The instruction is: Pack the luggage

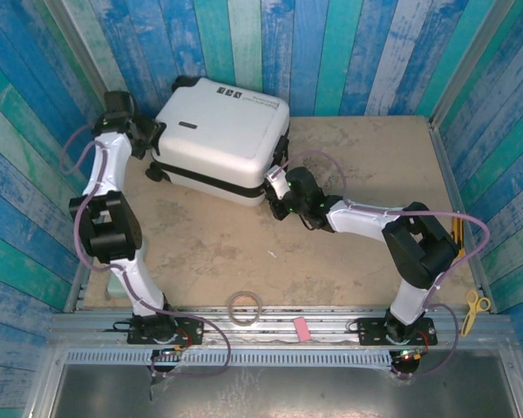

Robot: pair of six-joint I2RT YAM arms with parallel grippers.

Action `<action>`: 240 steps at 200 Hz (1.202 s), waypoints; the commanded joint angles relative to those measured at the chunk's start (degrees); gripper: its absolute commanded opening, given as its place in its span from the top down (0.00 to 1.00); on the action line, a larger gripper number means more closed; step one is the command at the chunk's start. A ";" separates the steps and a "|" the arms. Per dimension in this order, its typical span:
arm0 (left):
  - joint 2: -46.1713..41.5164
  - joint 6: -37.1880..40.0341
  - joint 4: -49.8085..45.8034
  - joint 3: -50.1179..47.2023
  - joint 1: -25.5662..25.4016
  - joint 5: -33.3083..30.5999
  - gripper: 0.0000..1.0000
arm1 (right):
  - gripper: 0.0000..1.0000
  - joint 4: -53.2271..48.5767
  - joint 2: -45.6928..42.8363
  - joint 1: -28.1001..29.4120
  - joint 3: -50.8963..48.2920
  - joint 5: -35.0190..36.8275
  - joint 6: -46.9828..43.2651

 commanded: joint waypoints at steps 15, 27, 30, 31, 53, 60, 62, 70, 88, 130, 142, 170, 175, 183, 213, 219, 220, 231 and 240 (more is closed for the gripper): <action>6.10 3.33 -4.19 1.23 -1.76 0.20 0.49 | 1.00 -1.58 -1.69 -0.29 -1.20 -2.34 -1.40; 6.07 4.10 -2.99 -0.12 -1.76 1.58 0.63 | 1.00 -1.68 -1.87 -0.30 -1.20 -2.94 -1.92; 5.99 4.39 -2.60 -0.55 -1.83 2.05 0.66 | 1.00 -1.74 -1.95 -0.25 -1.20 -3.05 -2.07; 5.89 4.52 -2.43 -0.67 -1.84 2.17 0.67 | 1.00 -1.76 -1.98 -0.27 -1.20 -3.12 -2.14; 4.69 7.18 -0.21 -3.73 -2.47 4.72 0.82 | 1.00 -2.37 -2.91 -0.24 -1.35 -3.82 -3.36; 4.23 8.26 -0.37 -4.30 -2.81 5.05 0.86 | 1.00 -2.45 -3.29 -0.26 -1.59 -3.92 -3.66; 4.02 8.67 -0.45 -4.42 -2.81 5.10 0.88 | 1.00 -2.47 -3.39 -0.28 -1.61 -3.95 -3.68; 3.48 10.07 -1.17 -5.10 -3.05 5.19 0.96 | 1.00 -2.49 -4.28 -0.22 -2.02 -4.42 -4.18; 1.12 13.53 -2.81 -7.68 -3.25 5.11 1.00 | 1.00 -2.19 -6.73 0.03 -3.22 -5.44 -5.29; -9.97 18.45 -4.09 -17.33 -3.18 1.36 1.00 | 1.00 -3.23 -10.14 3.43 -4.36 -3.08 -9.44; -12.63 19.17 -4.42 -18.90 -3.10 0.67 1.00 | 1.00 -3.39 -10.47 4.47 -4.44 -2.34 -9.76; -16.95 20.36 -5.59 -21.00 -2.64 0.20 1.00 | 1.00 -4.69 -11.74 5.76 -5.05 -0.05 -9.56; -17.56 20.54 -5.69 -21.43 -2.44 -0.02 1.00 | 1.00 -5.06 -12.04 5.78 -5.28 0.49 -9.31; -18.37 20.81 -5.50 -22.26 -2.03 -0.08 1.00 | 1.00 -5.21 -12.69 5.75 -5.90 1.66 -8.80; -19.99 21.87 -3.92 -26.86 0.67 0.63 1.00 | 1.00 -4.45 -14.36 5.31 -9.18 6.00 -6.96; -19.91 22.15 -3.41 -27.79 1.20 0.92 1.00 | 1.00 -4.19 -14.56 5.04 -9.75 6.28 -6.38; -19.98 22.19 -3.32 -27.92 1.30 1.00 1.00 | 1.00 -4.09 -14.61 4.96 -9.82 6.29 -6.28; -19.75 22.61 -2.43 -29.27 1.77 0.83 1.00 | 1.00 -2.98 -15.01 4.31 -10.70 6.39 -5.43; -19.40 23.05 -1.97 -29.90 2.00 0.35 1.00 | 1.00 -1.80 -15.16 3.72 -11.43 6.35 -4.67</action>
